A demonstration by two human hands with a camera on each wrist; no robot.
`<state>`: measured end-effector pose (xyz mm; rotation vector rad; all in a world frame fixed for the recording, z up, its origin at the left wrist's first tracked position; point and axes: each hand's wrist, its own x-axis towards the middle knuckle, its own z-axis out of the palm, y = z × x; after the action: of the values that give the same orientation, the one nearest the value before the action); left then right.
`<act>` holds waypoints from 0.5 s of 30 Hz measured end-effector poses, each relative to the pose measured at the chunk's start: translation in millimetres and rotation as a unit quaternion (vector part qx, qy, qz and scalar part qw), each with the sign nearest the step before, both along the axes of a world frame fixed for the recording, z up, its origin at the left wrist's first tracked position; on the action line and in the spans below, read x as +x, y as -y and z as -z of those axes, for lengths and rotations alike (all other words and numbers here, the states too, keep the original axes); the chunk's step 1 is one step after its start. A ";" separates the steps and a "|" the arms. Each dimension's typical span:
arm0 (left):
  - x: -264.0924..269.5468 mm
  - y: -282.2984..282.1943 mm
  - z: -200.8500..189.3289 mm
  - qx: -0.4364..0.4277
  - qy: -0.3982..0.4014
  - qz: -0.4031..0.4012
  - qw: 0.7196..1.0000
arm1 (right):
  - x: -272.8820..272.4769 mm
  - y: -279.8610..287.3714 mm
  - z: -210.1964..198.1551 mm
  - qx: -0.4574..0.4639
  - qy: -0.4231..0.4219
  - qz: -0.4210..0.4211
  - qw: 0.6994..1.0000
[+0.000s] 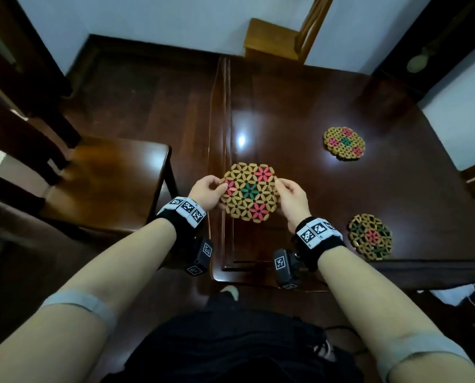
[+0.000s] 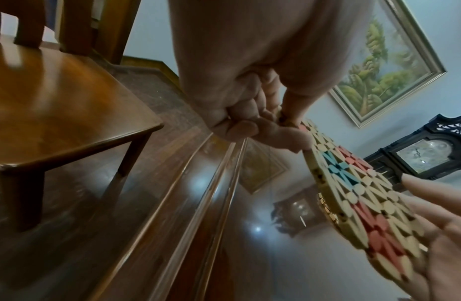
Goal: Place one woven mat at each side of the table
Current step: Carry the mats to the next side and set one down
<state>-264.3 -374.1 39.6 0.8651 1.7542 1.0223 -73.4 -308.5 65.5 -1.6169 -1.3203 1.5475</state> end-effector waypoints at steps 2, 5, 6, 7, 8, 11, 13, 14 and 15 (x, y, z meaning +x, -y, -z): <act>-3.7 -16.6 2.5 0.005 0.011 -0.002 1.000 | -0.7 -10.3 7.1 -0.033 0.001 0.017 0.999; -10.4 -44.7 6.1 0.001 0.019 0.002 1.000 | -0.2 -22.9 14.2 -0.069 -0.028 0.027 0.997; -12.8 -54.2 5.9 -0.009 0.019 0.013 1.000 | -0.8 -27.3 18.9 -0.077 -0.036 0.025 0.996; -14.9 -62.5 5.3 -0.022 0.018 0.029 0.999 | -0.9 -30.3 23.2 -0.081 -0.042 0.021 0.996; -17.4 -70.5 4.8 -0.035 0.013 0.046 0.998 | -1.5 -33.9 27.4 -0.082 -0.045 0.022 0.995; -26.4 -95.3 -0.7 -0.056 -0.028 0.089 0.994 | -5.6 -45.4 33.2 -0.080 -0.045 0.035 0.995; -32.8 -111.6 -2.5 -0.074 -0.056 0.101 0.991 | -6.6 -51.7 34.4 -0.075 -0.049 0.046 0.995; -35.8 -120.2 -2.8 -0.086 -0.069 0.105 0.988 | -6.8 -53.6 35.0 -0.076 -0.053 0.054 0.994; -38.8 -130.5 -3.3 -0.097 -0.082 0.115 0.985 | -7.5 -55.4 35.2 -0.075 -0.056 0.063 0.994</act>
<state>-303.1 -243.6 42.9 1.0216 1.8072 0.6331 -80.9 -253.1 30.4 -1.6427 -1.0443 1.6685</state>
